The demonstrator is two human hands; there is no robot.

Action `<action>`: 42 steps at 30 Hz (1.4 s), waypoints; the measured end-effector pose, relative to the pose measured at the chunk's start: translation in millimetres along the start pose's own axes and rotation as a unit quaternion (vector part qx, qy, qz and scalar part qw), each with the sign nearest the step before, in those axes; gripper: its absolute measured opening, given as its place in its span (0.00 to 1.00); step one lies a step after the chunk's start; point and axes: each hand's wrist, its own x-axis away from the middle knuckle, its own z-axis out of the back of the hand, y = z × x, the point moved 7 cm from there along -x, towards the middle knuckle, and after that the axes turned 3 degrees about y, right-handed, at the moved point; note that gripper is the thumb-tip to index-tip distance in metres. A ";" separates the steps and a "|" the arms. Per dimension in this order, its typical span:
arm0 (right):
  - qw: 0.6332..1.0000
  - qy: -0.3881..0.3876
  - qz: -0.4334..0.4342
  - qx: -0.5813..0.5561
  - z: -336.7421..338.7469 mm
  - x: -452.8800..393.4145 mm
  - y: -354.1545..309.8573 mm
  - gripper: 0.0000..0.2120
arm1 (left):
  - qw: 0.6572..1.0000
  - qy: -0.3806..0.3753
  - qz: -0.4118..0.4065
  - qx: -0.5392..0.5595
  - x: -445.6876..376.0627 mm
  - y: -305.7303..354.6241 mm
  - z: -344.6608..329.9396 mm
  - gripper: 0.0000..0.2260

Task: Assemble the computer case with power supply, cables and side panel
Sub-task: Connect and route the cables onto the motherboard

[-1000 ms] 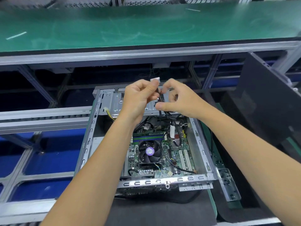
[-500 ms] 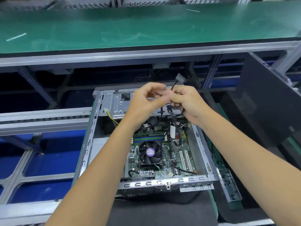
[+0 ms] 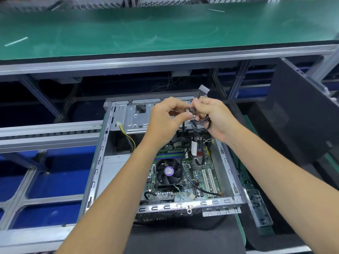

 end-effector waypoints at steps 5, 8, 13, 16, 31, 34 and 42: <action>1.000 0.021 -0.008 0.016 1.4 1.1 2.3 0.16 | 0.999 0.010 0.027 -0.029 -0.7 -7.7 -3.5 0.09; 0.998 0.032 -0.022 0.040 2.8 3.2 6.9 0.14 | 0.999 0.004 0.021 -0.032 2.1 -12.0 -5.1 0.08; 0.996 0.044 -0.012 0.077 0.4 3.4 7.4 0.12 | 0.999 0.032 0.022 -0.002 5.0 -13.1 -2.5 0.14; 0.995 0.041 -0.012 0.095 -1.8 3.7 7.4 0.12 | 0.998 0.030 0.048 0.032 5.5 -17.1 -2.4 0.14; 0.994 0.067 0.001 0.083 -12.6 6.9 13.9 0.14 | 0.969 0.081 0.195 0.126 13.0 -48.8 -6.3 0.09; 0.996 0.054 -0.007 0.071 -11.0 5.7 13.1 0.12 | 0.968 0.076 0.172 0.164 13.0 -45.8 -2.5 0.08; 0.997 0.031 0.002 0.075 1.6 9.0 10.9 0.10 | 0.966 0.038 0.128 0.224 13.6 -42.0 -1.0 0.11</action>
